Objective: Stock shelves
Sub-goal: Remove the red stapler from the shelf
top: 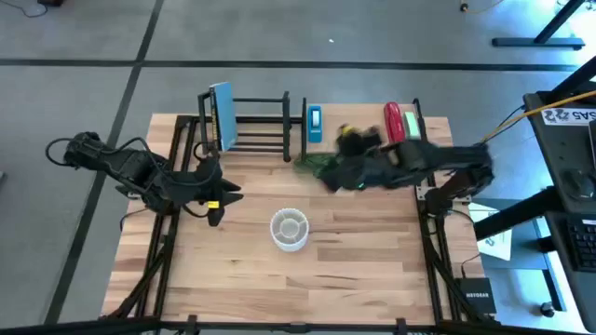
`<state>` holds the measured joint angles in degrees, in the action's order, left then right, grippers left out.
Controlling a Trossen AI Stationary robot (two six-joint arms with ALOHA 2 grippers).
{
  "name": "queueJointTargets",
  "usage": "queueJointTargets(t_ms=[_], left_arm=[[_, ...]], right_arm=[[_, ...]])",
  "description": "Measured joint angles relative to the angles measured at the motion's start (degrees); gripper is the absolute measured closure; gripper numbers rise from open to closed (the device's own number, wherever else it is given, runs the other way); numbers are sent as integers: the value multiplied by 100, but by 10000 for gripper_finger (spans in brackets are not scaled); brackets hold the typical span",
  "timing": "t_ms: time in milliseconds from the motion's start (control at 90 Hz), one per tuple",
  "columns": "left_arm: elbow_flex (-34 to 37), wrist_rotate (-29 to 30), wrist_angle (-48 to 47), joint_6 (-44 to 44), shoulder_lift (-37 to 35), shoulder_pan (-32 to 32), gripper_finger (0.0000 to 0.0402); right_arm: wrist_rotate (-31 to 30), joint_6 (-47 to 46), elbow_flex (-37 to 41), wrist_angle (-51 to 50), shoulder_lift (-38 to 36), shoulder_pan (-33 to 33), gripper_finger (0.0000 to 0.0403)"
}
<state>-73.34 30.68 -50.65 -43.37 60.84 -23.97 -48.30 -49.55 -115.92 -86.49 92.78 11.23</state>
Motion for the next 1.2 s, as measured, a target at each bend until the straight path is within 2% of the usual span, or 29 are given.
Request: queueJointTargets(t_ms=[44,144,278,422,556,722,867,1056,1200], left_arm=[[0,37,4,-18,-2,0,295],[0,252,6,-16,0,0,295],[0,473,18,-17,-4,16,295],[0,466,44,-131,6,149,295],[0,425,45,-143,9,294,295],[0,408,84,-145,7,560,295],[0,406,214,-160,9,715,295],[0,404,388,-120,17,902,295],[0,406,380,-151,20,1128,295]], right_arm=[[-183,-524,27,-443,-115,-36,139],[-258,-802,539,-175,-591,-152,108],[-243,-1782,1431,-293,-1170,-677,70],[655,-2060,2558,-349,-1635,-1807,64],[1112,-1370,3199,-71,-1776,-2889,79],[1926,-91,3479,756,-1765,-3889,97],[2367,489,3550,928,-1761,-4690,108],[3306,1120,3550,1062,-1761,-5571,120],[3574,1430,3547,994,-1562,-5895,133]])
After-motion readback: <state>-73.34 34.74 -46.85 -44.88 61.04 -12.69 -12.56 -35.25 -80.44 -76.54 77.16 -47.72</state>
